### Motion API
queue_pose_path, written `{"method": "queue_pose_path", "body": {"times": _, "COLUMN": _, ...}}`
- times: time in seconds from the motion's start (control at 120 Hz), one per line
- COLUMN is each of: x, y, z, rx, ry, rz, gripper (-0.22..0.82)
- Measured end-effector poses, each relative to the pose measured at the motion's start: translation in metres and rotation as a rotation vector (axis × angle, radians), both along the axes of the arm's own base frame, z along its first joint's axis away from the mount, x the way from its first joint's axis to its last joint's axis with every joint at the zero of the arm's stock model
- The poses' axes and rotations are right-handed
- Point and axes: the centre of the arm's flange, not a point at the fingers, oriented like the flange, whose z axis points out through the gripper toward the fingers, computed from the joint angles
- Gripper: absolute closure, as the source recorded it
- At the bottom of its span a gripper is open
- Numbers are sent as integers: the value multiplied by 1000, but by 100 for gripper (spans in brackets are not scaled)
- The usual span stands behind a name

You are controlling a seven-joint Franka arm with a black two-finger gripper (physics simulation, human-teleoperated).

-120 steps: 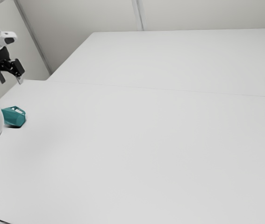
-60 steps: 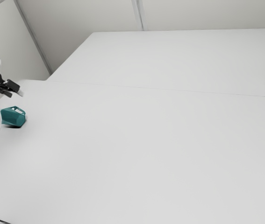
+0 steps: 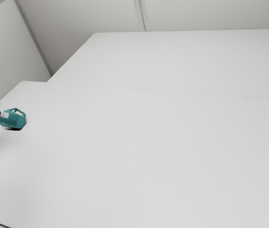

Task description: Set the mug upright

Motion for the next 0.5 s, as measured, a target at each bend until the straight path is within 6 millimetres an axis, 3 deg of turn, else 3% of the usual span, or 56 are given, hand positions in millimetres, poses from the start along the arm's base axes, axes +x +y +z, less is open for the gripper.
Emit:
{"method": "queue_pose_path", "body": {"times": 0.15, "x": 20, "y": 27, "z": -17, "rx": -22, "ry": -194, "rz": -79, "gripper": 0}}
{"method": "queue_pose_path", "body": {"times": 0.267, "x": 37, "y": 36, "z": -28, "rx": -37, "ry": -335, "rz": -152, "gripper": 0}}
{"method": "queue_pose_path", "body": {"times": 0.375, "x": 28, "y": 45, "z": -26, "rx": -8, "ry": -385, "rz": -194, "gripper": 0}}
{"method": "queue_pose_path", "body": {"times": 0.5, "x": 14, "y": 47, "z": -42, "rx": 25, "ry": -365, "rz": -221, "gripper": 0}}
